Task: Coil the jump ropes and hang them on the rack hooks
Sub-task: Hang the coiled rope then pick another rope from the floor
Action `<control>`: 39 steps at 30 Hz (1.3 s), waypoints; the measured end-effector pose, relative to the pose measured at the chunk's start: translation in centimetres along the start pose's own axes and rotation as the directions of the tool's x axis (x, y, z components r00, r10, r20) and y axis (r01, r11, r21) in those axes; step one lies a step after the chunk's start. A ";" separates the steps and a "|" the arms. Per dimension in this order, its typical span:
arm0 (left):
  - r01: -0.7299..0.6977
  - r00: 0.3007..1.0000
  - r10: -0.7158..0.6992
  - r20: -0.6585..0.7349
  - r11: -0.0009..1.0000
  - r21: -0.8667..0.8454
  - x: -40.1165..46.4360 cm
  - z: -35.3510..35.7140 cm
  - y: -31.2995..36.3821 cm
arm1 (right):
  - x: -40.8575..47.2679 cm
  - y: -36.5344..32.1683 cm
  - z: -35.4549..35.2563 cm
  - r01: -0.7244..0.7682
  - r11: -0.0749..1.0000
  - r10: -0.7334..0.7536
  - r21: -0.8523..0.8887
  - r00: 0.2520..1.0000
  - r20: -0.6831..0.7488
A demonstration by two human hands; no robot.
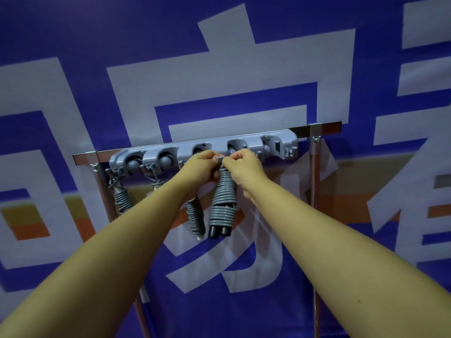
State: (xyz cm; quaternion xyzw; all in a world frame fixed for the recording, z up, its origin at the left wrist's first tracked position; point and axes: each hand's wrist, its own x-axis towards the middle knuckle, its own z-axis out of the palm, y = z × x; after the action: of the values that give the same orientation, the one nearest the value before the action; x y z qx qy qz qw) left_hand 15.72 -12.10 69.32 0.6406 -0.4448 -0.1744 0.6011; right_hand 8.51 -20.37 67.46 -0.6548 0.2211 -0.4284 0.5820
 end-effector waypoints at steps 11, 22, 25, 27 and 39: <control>-0.150 0.964 0.170 -0.203 0.983 0.109 -1.1 0.8 -2.3 | 0.0 2.7 -1.0 0.153 0.958 -0.150 -0.243 0.988 0.033; 0.030 0.991 -0.001 -0.132 0.976 0.216 -14.6 2.2 -17.1 | -13.5 18.4 -5.3 0.105 0.932 -0.028 -0.346 0.975 0.221; 0.225 0.972 -0.234 0.001 0.935 0.275 -20.7 4.3 -25.4 | -20.3 27.5 -7.2 -0.085 0.872 0.241 -0.481 0.931 0.273; 0.337 0.912 -0.390 0.126 0.889 0.310 -24.4 5.6 -30.7 | -24.2 32.5 -8.2 -0.169 0.815 0.388 -0.555 0.869 0.306; 0.673 0.400 -0.901 0.164 0.411 0.614 -36.9 6.7 -54.2 | -36.3 54.0 -10.6 -0.254 0.375 0.879 -0.892 0.403 0.255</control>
State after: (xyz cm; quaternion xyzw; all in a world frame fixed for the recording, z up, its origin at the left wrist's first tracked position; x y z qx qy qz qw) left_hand 10.12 6.15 6.28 0.8303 -0.2313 -0.4875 0.1395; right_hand -8.25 -9.97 4.61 -0.7959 0.3633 0.2528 0.4131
